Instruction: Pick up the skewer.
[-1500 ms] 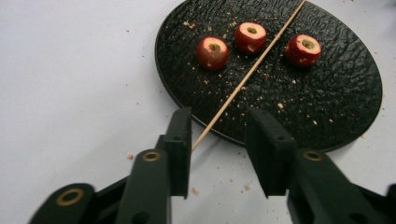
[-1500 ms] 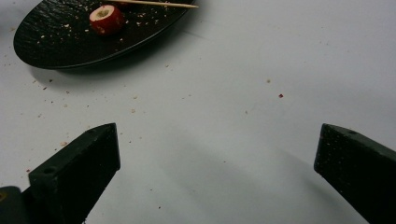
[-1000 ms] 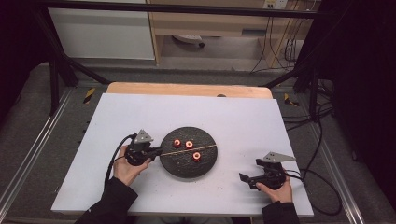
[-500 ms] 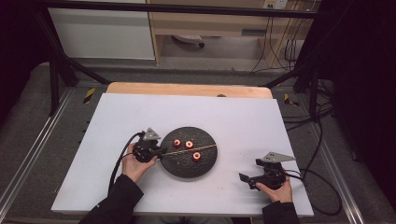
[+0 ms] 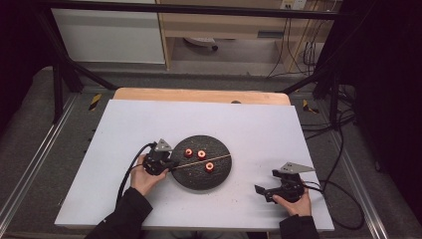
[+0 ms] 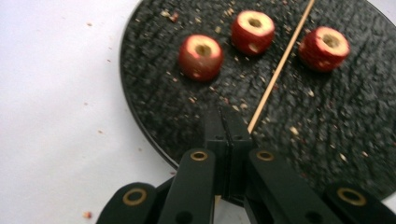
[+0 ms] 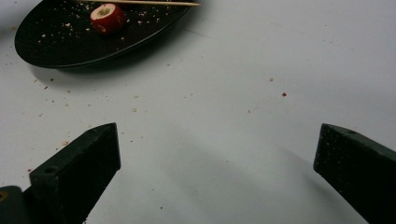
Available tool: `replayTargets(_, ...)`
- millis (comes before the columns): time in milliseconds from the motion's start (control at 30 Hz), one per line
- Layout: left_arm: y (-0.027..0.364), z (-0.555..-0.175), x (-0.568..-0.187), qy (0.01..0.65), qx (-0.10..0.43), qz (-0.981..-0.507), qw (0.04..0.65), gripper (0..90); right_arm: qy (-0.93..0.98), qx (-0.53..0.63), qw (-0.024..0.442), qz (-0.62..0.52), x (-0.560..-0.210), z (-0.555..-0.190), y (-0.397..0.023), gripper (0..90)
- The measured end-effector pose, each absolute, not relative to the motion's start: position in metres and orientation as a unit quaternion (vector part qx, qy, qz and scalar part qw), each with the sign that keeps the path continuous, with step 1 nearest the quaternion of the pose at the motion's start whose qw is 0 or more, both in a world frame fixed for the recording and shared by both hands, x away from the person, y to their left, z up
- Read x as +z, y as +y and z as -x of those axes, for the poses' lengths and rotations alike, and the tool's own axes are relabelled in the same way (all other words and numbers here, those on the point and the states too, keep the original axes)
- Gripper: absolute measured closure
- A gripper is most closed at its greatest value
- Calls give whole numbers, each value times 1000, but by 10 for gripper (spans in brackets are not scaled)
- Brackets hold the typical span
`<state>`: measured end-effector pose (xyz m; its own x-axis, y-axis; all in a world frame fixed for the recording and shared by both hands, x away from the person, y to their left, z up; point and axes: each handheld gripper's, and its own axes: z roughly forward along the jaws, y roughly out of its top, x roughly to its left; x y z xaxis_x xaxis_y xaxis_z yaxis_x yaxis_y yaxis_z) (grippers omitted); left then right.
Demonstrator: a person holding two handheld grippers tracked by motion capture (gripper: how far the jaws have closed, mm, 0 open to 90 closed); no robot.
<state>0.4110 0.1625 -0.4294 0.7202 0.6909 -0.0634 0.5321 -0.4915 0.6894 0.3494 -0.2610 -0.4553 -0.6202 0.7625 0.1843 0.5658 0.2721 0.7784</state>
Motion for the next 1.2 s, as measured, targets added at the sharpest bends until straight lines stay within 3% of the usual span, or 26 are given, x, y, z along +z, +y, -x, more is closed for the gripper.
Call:
replayTargets(700, 147, -386, -428, 312, 96, -873, 363, 894, 788, 433, 111, -423, -455, -349, -260, 14)
replayTargets(867, 147, -389, -417, 306, 93, -875, 362, 717, 788, 433, 112, -423, -455, -349, -261, 14)
replayTargets(1000, 141, -392, -409, 294, 102, -885, 347, 527, 788, 433, 111, -423, -455, -349, -261, 14)
replayTargets(1033, 139, -393, -408, 290, 107, -888, 340, 527, 788, 433, 111, -423, -455, -349, -261, 14)
replayTargets(1100, 134, -395, -408, 286, 106, -895, 326, 405, 789, 432, 111, -423, -455, -349, -261, 14)
replayTargets(1200, 128, -398, -410, 285, 99, -904, 303, 380, 789, 432, 110, -423, -455, -349, -261, 14)
